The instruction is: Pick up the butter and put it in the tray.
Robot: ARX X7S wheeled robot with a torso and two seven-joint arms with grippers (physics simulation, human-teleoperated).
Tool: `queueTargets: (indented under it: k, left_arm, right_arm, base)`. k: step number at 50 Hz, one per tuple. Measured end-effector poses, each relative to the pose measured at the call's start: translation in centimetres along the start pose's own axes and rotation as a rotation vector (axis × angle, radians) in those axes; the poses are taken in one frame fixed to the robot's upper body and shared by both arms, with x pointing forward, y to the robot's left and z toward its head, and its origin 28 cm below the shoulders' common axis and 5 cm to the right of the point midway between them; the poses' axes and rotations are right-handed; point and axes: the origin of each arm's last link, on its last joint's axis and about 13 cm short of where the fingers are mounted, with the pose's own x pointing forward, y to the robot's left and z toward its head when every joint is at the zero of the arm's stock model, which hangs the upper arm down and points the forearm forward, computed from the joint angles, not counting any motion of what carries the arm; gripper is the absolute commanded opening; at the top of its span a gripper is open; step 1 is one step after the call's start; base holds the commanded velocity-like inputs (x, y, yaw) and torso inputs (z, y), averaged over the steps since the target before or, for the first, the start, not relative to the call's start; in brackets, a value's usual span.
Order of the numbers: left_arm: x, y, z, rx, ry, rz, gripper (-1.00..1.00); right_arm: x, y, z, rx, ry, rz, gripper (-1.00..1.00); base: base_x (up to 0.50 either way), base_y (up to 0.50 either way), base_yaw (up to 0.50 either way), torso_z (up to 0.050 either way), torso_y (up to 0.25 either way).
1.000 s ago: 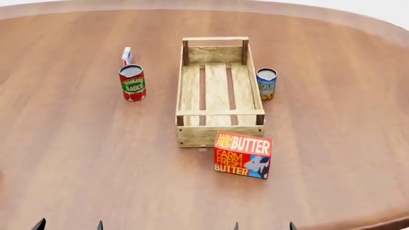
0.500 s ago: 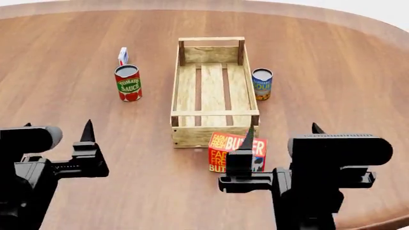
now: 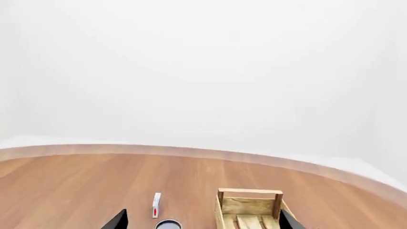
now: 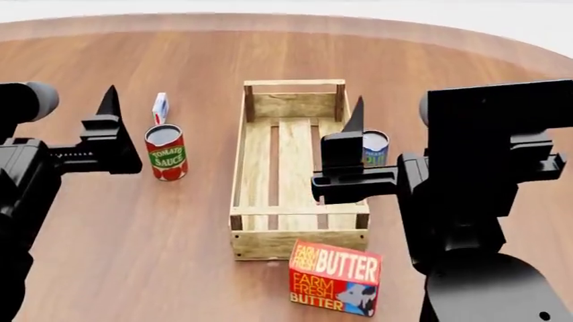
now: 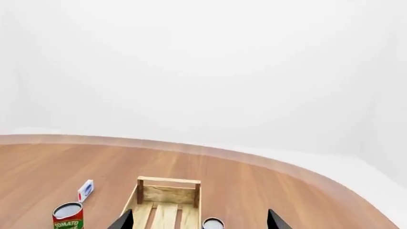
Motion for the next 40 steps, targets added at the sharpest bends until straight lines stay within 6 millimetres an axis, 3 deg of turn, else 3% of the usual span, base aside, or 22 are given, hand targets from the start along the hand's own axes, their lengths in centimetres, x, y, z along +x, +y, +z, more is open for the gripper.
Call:
queueTargets:
  k: [34, 40]
  left_arm:
    - [0.07, 0.16, 0.35, 0.016, -0.019, -0.003, 1.00]
    - [0.09, 0.19, 0.33, 0.017, -0.020, -0.002, 1.00]
  right_arm:
    - [0.24, 0.11, 0.55, -0.007, 0.008, 0.023, 1.00]
    - [0.29, 0.08, 0.59, 0.004, 0.008, 0.021, 1.00]
  base:
    - [0.50, 0.00, 0.00, 0.000, 0.001]
    - [0.07, 0.00, 0.00, 0.000, 0.002]
